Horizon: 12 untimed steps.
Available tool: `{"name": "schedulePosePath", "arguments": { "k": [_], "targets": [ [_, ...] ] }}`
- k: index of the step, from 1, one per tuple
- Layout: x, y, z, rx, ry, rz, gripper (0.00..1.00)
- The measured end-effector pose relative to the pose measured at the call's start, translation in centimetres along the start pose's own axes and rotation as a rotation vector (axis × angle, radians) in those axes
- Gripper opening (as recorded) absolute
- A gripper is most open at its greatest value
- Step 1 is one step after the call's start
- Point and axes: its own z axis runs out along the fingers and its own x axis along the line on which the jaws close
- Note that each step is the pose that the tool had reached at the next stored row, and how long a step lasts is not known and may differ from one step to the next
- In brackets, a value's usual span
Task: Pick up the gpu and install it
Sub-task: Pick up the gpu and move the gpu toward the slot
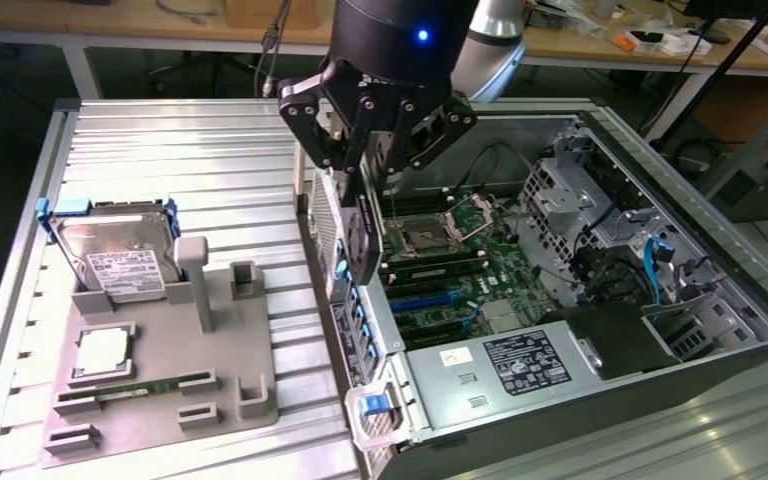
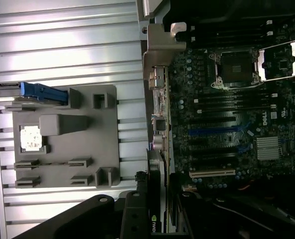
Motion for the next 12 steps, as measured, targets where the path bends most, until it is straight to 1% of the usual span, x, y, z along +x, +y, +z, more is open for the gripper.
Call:
{"name": "schedulePosePath", "arguments": {
  "k": [11,12],
  "targets": [
    [-1.8,0.14,-0.03,0.0001,0.0002,0.000,0.27],
    [-2.2,0.17,-0.04,0.0001,0.0002,0.000,0.27]
  ]
}}
